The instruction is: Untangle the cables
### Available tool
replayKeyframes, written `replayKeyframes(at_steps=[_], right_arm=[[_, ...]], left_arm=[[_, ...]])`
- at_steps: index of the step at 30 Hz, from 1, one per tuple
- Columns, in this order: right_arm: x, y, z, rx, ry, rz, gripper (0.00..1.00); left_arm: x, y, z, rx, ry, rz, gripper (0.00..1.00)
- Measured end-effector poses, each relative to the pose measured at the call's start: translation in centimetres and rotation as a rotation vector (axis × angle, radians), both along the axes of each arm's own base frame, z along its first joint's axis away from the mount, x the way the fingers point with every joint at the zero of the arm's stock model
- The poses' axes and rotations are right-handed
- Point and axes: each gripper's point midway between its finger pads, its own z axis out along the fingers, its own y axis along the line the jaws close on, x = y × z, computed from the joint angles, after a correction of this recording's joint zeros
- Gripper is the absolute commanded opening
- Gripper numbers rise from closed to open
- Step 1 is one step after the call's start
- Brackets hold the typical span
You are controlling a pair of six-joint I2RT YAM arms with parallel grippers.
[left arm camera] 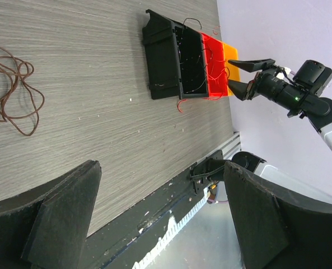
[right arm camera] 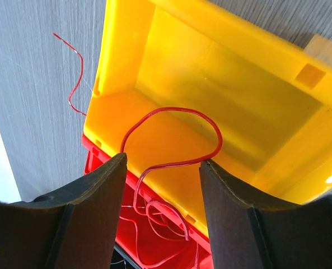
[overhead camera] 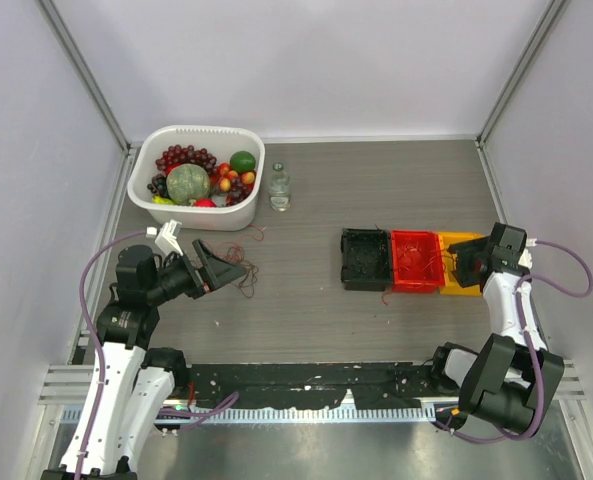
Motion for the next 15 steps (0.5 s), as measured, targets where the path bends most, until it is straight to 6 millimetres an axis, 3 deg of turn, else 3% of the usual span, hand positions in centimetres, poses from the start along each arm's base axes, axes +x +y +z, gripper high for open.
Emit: replayKeyframes(at_steps=[8,11,15], right_arm=[[0.5,-1.2,0.0,-0.004,-0.019,-0.031,0.63],[1.0,-1.6,-1.0,0.019,-0.007,-0.043,0.49],[1.7,-1.7,-1.8,0.038,-0.004,-0.044,0.17]], left_arm=[[0.0,0.0,0.0,0.0,0.002,0.0,0.95],[0.0,0.0,-0.1,0.001,0.003,0.0,0.95],[-0.1,0.0,-0.1,0.001,0.005,0.0,0.95]])
